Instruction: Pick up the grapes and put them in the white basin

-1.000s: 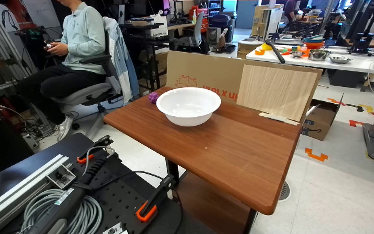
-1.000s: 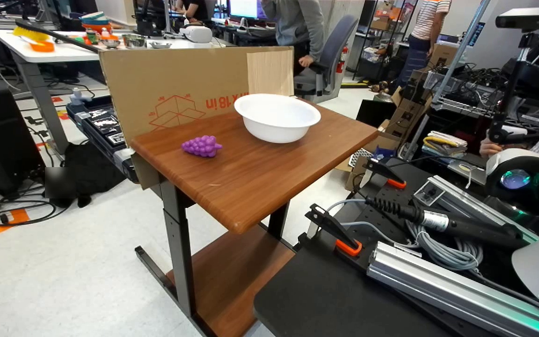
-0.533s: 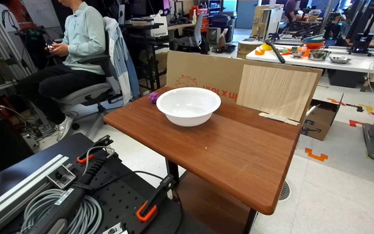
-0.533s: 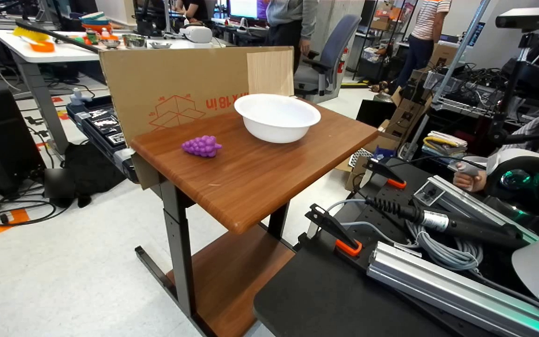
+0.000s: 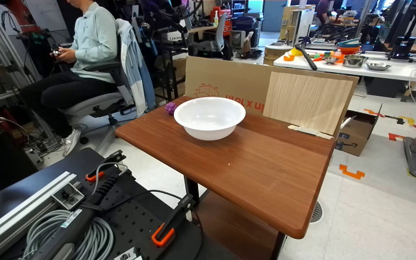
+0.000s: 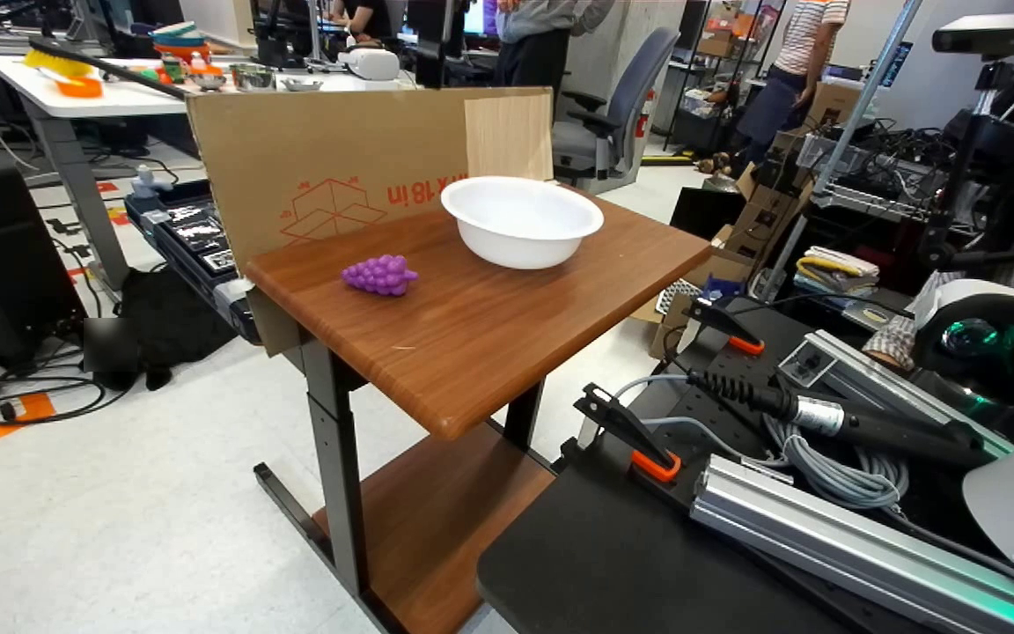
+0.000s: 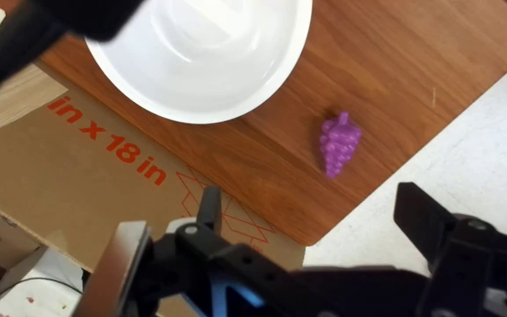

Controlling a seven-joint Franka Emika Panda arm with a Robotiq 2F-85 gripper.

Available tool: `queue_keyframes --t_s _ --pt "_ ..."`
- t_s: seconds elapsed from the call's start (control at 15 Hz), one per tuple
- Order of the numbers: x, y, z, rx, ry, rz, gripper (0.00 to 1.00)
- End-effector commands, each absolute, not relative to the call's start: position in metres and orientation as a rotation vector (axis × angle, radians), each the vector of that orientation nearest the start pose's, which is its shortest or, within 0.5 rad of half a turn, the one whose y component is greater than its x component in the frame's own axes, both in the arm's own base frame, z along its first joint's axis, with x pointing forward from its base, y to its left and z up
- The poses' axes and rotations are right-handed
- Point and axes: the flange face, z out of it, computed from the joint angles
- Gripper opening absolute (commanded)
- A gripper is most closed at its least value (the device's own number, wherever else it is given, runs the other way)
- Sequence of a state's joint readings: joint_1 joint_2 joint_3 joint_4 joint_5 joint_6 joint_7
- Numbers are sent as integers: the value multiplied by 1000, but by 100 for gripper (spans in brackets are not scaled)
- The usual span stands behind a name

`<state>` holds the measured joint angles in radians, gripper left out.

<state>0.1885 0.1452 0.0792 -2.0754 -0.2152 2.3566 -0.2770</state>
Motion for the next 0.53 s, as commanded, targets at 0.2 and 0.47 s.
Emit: queue_keyframes --t_s 0.2,0.47 --pt "636 177 295 -3244 -953 -46 100" --pt "650 193 276 -3235 -835 74 100"
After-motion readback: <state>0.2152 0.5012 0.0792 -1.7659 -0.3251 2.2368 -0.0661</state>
